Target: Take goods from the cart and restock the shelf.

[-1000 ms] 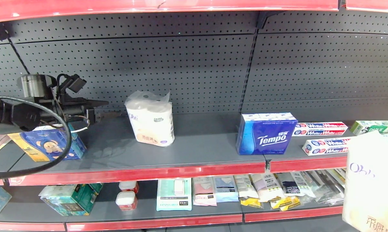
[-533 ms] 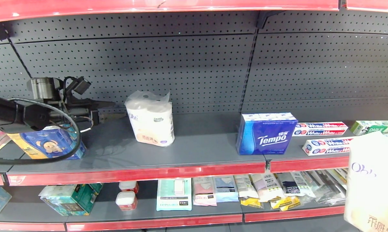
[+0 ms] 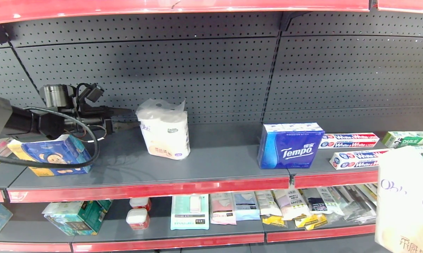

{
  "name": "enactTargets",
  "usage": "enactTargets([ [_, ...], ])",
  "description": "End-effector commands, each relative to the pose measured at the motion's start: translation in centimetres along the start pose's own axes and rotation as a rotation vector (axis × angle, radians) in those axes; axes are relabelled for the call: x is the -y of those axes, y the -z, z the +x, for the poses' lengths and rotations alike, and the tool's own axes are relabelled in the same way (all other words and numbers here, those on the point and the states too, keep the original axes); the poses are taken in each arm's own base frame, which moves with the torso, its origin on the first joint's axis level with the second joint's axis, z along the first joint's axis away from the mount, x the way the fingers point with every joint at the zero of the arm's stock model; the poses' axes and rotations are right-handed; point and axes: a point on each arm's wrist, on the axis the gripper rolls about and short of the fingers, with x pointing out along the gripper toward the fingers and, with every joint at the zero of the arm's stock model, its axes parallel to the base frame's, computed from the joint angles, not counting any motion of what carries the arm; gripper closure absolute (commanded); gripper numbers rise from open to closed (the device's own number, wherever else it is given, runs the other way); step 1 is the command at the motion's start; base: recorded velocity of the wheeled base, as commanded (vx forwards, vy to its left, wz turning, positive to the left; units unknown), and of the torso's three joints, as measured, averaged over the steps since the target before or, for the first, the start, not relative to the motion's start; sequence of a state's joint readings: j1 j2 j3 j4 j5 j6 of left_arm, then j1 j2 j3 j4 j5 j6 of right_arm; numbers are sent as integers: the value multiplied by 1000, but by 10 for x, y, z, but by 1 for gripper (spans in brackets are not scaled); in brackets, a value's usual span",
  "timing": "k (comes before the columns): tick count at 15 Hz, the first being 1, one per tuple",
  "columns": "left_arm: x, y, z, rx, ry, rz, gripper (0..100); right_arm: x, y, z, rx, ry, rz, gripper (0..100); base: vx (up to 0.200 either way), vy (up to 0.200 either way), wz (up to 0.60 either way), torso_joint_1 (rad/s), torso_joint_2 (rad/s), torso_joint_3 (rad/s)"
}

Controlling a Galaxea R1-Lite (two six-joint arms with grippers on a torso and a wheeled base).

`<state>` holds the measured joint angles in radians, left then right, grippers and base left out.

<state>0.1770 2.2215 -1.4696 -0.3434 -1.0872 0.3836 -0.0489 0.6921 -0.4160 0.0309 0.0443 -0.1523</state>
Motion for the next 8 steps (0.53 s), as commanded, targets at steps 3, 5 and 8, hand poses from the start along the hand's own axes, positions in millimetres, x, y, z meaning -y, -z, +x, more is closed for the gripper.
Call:
enactTargets([
  [3,-4,7,10,5,32,-3,0,0,0,2,-12,2,1,100,0,0,0,0,0,0],
  [5,-6,9,16,15,63,-2,0,0,1,3,-19,1,-3,100,0,0,0,0,0,0],
  [8,-14,11,25,29,81,18,0,0,1,3,-20,1,-20,100,0,0,0,0,0,0],
])
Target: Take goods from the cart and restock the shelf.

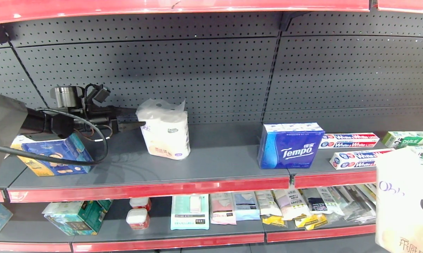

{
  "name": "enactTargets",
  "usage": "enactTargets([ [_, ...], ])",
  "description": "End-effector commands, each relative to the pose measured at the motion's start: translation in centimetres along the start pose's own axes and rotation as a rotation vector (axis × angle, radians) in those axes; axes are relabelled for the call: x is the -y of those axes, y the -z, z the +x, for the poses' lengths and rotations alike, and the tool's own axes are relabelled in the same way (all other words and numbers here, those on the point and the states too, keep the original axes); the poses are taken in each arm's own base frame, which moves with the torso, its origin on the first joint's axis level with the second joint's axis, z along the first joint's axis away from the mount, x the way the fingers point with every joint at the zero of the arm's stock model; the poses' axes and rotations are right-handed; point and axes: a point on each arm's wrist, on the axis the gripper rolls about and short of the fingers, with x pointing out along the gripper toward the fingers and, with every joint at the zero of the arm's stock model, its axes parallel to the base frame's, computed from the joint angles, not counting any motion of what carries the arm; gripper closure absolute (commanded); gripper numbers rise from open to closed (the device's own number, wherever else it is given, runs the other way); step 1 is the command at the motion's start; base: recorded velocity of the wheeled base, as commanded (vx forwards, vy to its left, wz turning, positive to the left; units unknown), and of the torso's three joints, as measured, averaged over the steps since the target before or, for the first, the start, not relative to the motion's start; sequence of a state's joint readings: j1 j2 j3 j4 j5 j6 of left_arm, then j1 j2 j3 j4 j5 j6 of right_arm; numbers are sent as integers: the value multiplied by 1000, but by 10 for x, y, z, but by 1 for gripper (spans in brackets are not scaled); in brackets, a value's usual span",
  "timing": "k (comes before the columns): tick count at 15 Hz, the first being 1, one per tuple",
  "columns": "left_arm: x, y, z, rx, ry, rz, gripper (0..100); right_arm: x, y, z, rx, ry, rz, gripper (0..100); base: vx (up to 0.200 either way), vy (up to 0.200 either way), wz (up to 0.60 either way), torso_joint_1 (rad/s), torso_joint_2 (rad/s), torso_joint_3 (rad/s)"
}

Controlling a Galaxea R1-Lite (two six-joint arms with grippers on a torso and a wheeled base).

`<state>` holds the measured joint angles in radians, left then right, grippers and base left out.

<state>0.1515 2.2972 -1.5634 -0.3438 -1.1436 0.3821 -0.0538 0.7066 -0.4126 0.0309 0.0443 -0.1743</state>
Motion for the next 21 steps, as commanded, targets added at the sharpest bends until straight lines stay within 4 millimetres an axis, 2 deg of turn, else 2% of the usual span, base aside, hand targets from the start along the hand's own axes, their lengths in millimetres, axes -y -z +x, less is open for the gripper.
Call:
enactTargets([
  [1,-5,5,8,3,15,3,0,0,0,1,-3,-1,-4,100,0,0,0,0,0,0],
  [8,-19,7,24,41,80,36,0,0,0,3,-14,-2,-30,100,0,0,0,0,0,0],
  [16,-10,5,41,67,184,39,0,0,0,5,-26,-3,-40,100,0,0,0,0,0,0],
  [21,-10,19,49,58,201,14,0,0,3,5,-33,-2,-42,100,0,0,0,0,0,0],
])
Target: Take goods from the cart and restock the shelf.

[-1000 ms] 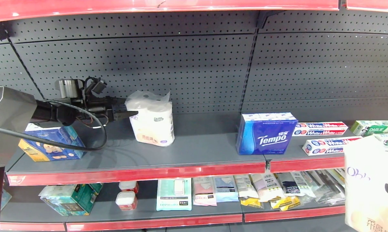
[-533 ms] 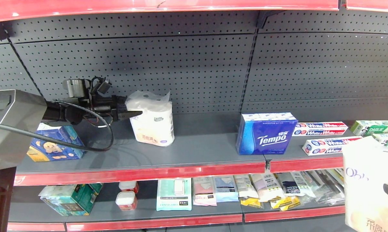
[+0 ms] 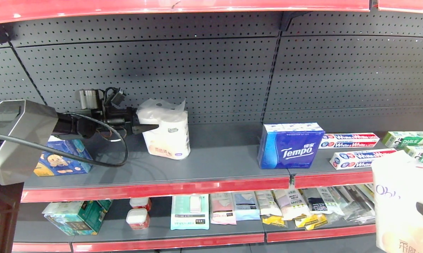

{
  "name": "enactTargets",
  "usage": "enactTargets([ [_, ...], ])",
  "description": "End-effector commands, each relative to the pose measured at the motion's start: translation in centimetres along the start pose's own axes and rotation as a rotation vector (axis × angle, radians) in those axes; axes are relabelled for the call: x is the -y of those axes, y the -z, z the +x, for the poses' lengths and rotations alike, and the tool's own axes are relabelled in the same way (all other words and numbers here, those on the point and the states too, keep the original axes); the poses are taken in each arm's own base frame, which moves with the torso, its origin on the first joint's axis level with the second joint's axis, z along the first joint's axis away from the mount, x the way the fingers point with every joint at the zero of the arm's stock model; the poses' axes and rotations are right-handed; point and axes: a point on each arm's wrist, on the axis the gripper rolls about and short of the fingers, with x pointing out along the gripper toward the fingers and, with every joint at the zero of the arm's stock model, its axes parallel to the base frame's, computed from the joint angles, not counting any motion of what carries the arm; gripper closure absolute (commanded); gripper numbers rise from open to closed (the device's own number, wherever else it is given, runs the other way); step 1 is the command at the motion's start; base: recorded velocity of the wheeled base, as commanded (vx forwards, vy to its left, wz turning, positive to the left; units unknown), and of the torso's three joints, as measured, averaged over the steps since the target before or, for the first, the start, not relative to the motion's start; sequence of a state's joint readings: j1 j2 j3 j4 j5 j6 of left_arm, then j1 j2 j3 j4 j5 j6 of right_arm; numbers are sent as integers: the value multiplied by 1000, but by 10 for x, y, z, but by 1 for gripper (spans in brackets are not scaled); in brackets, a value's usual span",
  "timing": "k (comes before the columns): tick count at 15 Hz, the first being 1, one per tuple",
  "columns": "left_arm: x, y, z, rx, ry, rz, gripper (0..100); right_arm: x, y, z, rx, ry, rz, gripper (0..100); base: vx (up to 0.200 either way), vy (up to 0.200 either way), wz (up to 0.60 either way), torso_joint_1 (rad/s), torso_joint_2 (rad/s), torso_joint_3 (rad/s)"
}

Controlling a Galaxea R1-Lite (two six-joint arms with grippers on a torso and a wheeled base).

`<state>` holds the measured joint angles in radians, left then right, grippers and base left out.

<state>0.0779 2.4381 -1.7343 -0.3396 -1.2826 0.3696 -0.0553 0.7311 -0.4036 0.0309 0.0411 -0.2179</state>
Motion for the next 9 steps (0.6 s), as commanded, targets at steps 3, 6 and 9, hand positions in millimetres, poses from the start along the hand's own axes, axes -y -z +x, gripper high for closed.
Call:
enactTargets([
  [3,0,4,7,-2,14,-22,0,0,0,1,-7,-2,-1,100,0,0,0,0,0,0],
  [6,-1,-1,10,3,17,-35,0,-1,2,2,-12,-5,-15,100,0,0,0,0,0,0],
  [9,-1,-1,10,2,17,-41,0,0,2,3,-18,-6,-15,100,0,0,0,0,0,0],
])
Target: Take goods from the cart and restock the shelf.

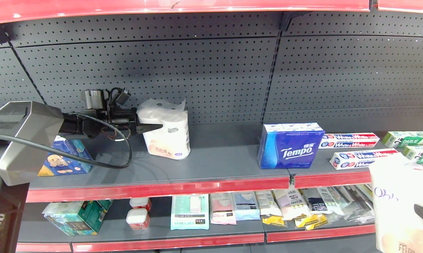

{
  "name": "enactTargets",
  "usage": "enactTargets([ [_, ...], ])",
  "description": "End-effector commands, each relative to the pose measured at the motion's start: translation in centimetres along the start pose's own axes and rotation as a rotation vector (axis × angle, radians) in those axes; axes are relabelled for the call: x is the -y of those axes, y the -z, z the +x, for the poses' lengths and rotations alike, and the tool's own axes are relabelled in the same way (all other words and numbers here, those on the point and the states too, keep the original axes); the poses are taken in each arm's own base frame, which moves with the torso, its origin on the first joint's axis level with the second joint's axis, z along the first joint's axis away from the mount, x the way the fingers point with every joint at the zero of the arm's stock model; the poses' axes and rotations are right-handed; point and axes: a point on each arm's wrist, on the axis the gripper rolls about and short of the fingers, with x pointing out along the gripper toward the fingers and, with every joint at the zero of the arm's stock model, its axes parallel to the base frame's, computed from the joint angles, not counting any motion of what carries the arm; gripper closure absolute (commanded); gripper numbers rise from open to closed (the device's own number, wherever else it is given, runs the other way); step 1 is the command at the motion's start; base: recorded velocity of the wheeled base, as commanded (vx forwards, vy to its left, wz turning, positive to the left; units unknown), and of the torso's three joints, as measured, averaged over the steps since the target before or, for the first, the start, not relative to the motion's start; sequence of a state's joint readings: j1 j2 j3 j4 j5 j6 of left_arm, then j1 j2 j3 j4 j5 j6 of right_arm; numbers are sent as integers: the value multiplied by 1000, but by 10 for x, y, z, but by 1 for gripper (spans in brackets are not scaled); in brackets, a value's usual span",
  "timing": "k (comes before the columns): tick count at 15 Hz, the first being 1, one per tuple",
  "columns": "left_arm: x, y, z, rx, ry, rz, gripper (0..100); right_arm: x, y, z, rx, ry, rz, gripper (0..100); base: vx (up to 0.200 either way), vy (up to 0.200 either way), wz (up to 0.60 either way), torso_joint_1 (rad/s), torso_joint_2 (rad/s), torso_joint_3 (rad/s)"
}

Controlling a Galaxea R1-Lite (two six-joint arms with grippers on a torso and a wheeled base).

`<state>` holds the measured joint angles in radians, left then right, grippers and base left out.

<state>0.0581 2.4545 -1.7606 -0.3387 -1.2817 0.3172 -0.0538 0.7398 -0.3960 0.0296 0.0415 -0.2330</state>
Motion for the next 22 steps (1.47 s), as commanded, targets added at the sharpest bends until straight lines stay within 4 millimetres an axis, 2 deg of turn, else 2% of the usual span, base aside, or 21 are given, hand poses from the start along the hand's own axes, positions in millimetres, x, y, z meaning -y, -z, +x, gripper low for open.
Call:
enactTargets([
  [1,0,-1,0,0,0,1,0,0,-1,1,1,0,0,100,0,0,0,0,0,0],
  [3,1,-1,3,1,6,3,0,0,-1,1,4,1,1,100,0,0,0,0,0,0],
  [4,1,0,4,0,8,2,100,0,-1,1,7,2,1,100,0,0,0,0,0,0],
  [9,4,-1,11,0,22,2,100,1,-2,2,3,2,5,100,0,0,0,0,0,0],
  [14,8,-8,8,3,19,30,100,1,-2,2,5,3,8,100,0,0,0,0,0,0],
  [18,34,-22,-3,-10,11,9,100,1,-2,1,11,4,9,100,0,0,0,0,0,0],
  [22,38,-15,-12,-1,-14,40,100,0,-1,0,16,2,5,100,0,0,0,0,0,0],
])
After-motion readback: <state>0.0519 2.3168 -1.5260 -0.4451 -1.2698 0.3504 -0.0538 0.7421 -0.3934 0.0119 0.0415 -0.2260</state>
